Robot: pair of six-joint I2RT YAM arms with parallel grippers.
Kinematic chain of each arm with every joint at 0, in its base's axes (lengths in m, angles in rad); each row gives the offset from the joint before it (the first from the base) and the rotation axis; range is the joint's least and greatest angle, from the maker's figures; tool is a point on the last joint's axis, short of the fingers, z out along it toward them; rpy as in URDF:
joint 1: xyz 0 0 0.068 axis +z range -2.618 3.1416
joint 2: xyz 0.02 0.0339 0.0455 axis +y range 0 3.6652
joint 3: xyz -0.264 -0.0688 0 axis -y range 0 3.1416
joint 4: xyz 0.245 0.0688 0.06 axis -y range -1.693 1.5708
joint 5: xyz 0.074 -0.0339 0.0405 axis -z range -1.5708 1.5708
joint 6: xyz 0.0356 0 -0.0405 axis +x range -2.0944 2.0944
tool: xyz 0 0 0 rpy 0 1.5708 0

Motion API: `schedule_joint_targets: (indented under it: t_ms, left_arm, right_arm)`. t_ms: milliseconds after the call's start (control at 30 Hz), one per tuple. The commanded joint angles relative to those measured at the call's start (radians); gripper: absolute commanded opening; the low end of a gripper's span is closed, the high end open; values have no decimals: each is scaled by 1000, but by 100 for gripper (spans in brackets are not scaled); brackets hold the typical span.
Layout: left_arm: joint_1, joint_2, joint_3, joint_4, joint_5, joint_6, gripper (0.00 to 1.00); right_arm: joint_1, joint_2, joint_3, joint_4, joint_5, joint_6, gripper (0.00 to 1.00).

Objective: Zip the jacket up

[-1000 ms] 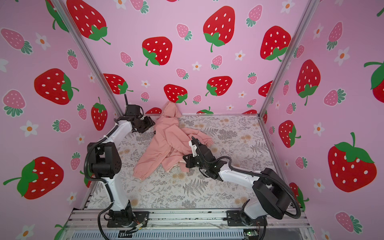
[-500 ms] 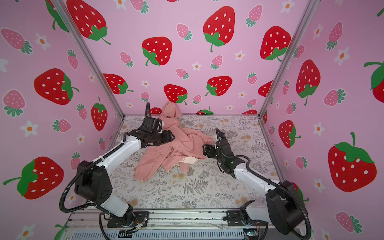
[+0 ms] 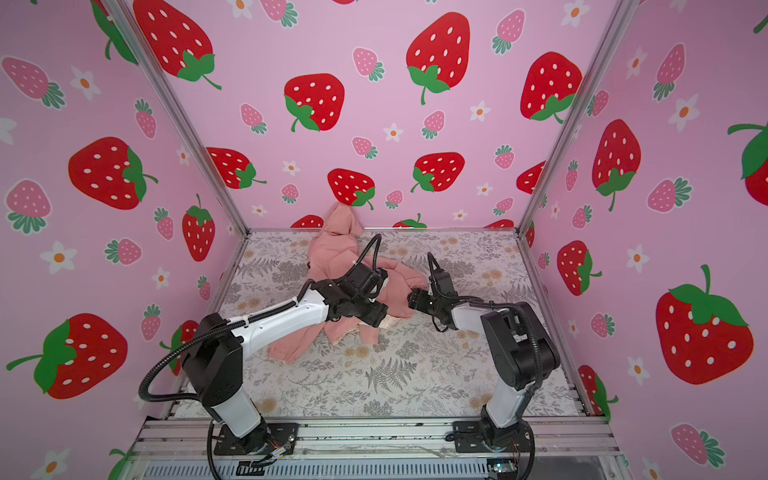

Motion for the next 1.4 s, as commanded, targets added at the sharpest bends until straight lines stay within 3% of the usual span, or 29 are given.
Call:
schedule_joint_targets:
  t_ms: [0, 200, 300, 433, 533, 667, 900, 1000, 1067, 1100, 1167, 1200, 1233, 1367]
  left_arm:
    - [-22, 14, 40, -28, -36, 140, 76]
    - [-38, 69, 86, -85, 82, 198, 76]
    - [-49, 107, 101, -120, 48, 199, 72]
    - [-58, 165, 134, -206, -81, 169, 34]
    - [-54, 129, 84, -195, -168, 123, 0]
    - [-30, 9, -2, -171, -290, 1, 0]
    - [55, -239, -188, -190, -473, -278, 0]
    - [171, -357, -291, -202, -453, -394, 0]
    - [289, -466, -377, -184, -371, -457, 0]
    - [344, -518, -417, -166, -319, -475, 8]
    - [456, -645, -494, -135, -224, -507, 47]
    - [493, -692, -515, -136, -199, -514, 59]
    - [525, -740, -527, -145, -179, -520, 64]
    - [583, -856, -509, -197, -152, -525, 68]
  right_arm:
    - [-11, 35, 33, 59, -53, 37, 75]
    - [-17, 84, 72, 94, -103, 53, 60]
    - [-17, 90, 86, 117, -142, 63, 42]
    - [-15, 65, 85, 175, -213, 105, 18]
    - [-3, 19, 80, 207, -250, 132, 7]
    - [45, -60, 83, 222, -273, 145, 0]
    - [192, -137, 137, 232, -283, 144, 0]
    - [262, -125, 167, 240, -289, 147, 0]
    - [314, -105, 184, 257, -293, 152, 0]
    - [335, -90, 194, 259, -295, 151, 0]
    - [381, -46, 216, 264, -301, 148, 0]
    - [399, -25, 224, 267, -303, 147, 0]
    - [419, -1, 231, 272, -301, 150, 0]
    - [497, 101, 248, 323, -317, 180, 0]
